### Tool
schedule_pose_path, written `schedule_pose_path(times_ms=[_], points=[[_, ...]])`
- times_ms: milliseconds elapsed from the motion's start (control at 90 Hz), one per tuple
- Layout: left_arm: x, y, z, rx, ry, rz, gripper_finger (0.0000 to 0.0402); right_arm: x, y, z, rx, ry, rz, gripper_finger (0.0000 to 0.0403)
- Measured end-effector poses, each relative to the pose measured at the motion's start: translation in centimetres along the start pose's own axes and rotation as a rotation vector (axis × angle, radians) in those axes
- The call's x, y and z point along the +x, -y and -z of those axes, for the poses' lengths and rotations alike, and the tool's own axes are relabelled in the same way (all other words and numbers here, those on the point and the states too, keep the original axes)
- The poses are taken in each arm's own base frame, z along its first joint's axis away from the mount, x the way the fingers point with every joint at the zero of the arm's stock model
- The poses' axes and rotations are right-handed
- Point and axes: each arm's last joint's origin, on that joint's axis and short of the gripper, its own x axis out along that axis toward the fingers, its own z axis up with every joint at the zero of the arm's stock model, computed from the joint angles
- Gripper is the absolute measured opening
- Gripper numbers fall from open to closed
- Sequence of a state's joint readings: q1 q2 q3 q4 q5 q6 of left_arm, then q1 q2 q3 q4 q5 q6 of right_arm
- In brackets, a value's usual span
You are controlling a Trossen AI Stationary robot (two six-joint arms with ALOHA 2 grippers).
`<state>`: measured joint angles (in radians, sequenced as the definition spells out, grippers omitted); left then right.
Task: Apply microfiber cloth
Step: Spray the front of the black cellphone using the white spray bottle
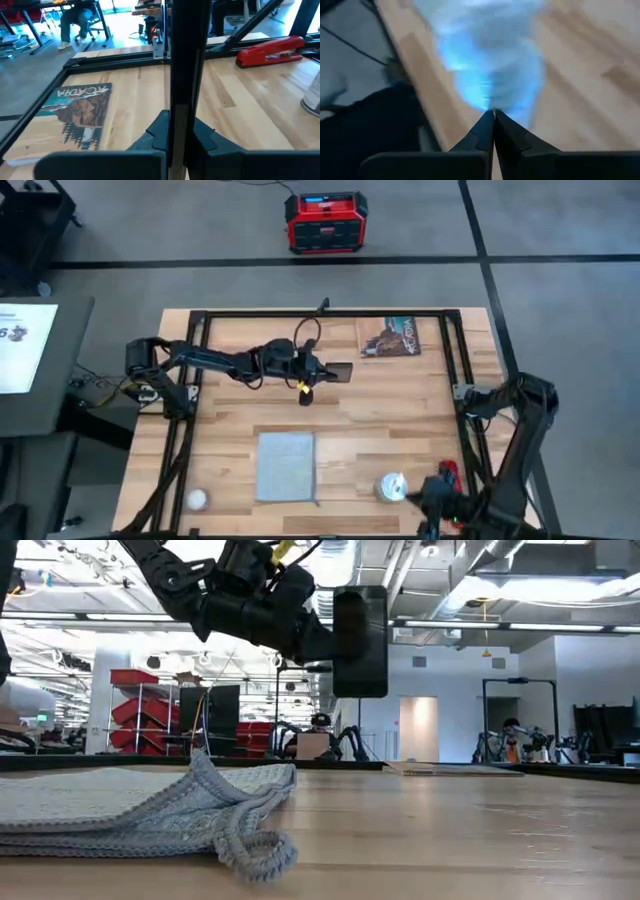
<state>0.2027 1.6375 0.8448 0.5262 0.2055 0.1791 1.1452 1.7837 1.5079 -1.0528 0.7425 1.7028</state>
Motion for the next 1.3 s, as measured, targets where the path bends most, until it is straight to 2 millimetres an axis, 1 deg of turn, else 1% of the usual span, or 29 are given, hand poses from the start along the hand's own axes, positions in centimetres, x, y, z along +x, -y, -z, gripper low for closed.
schedule_pose_path(times_ms=[100, 189, 367, 489, 589, 867, 1067, 1300], points=[[0.1, 0.5, -0.1, 0.004, 0.003, 0.015, 0.0005, -0.1, -1.6, 0.6, 0.008, -0.012, -0.02, 0.0], [0.2, 1.1, -0.3, 0.003, 0.01, 0.03, 0.0005, 0.3, -2.4, 1.2, 0.025, -0.034, -0.013, 0.0], [0.4, 2.4, -0.5, 0.001, 0.018, 0.066, 0.0005, 2.3, -2.3, 3.2, 0.077, -0.087, 0.081, 0.0], [0.5, 3.5, -0.7, 0.002, 0.017, 0.072, 0.0005, 3.1, -1.8, 3.8, 0.088, -0.069, 0.148, 0.0], [0.6, 4.3, -0.8, 0.006, 0.017, 0.075, 0.0005, 3.1, -1.4, 3.8, 0.079, -0.05, 0.189, 0.0], [0.7, 5.8, -1.0, 0.008, 0.017, 0.083, 0.0005, 3.9, -1.0, 2.4, 0.012, 0.013, 0.231, 0.0], [0.7, 6.1, -1.1, 0.009, 0.017, 0.08, 0.0005, 4.7, -0.6, 1.4, -0.026, 0.039, 0.283, 0.0], [0.7, 6.1, -1.1, 0.008, 0.017, 0.08, 0.0005, 5.5, -0.1, 1.3, -0.047, 0.04, 0.314, 0.0]])
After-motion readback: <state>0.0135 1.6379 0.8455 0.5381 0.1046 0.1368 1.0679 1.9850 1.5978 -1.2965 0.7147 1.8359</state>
